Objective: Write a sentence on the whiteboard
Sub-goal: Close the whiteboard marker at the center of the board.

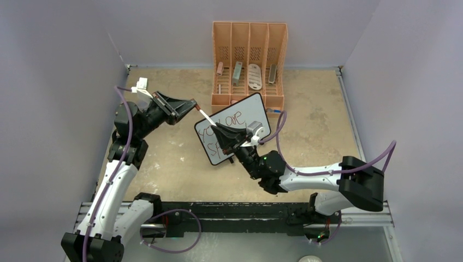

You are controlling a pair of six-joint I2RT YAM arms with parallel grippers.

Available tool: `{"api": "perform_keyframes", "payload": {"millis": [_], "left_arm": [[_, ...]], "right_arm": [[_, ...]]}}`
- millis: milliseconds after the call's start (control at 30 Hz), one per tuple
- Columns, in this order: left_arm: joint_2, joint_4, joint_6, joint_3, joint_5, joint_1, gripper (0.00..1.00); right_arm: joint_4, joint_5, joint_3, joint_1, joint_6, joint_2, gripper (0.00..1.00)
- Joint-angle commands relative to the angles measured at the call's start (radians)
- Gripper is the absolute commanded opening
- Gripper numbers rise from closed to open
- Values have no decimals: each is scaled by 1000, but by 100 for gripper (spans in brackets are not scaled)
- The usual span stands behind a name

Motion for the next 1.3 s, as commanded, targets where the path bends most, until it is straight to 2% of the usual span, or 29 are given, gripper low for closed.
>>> {"api": "perform_keyframes", "payload": {"millis": [0, 433, 800, 1033, 1267], "left_arm": [[-13, 64, -19, 2, 15, -20, 0], [-16, 88, -23, -13, -4, -91, 0], [-7, 103, 9, -2, -68, -238, 0], [-24, 55, 36, 19, -98, -247, 0], [-37, 14, 56, 32, -120, -247, 32]], "right_arm": [[75, 18, 59, 4, -49, 6, 0], [175, 62, 79, 4, -91, 68, 0], [299, 69, 139, 3, -184, 140, 0], [409, 109, 151, 3, -243, 185, 0], [440, 119, 153, 3, -274, 190, 0]]}}
